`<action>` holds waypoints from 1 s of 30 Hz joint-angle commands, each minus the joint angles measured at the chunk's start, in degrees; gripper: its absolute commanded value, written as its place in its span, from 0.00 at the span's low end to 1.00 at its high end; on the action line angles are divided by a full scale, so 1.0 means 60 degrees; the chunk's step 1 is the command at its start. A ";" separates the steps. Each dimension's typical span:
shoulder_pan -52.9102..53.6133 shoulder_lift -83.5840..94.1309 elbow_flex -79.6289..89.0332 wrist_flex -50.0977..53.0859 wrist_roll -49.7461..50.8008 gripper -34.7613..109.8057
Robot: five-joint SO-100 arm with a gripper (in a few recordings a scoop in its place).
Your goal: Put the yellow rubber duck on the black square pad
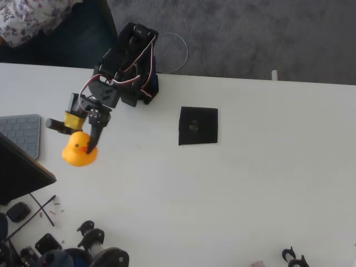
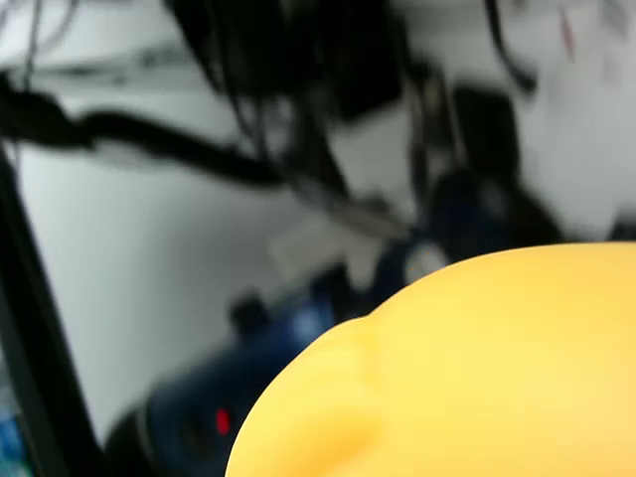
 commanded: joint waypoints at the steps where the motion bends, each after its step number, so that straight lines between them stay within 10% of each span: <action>1: -0.0996 0.0674 -0.0454 0.0088 0.0352 0.32; 30: -1.0122 0.0732 -0.0571 0.1699 0.4922 0.32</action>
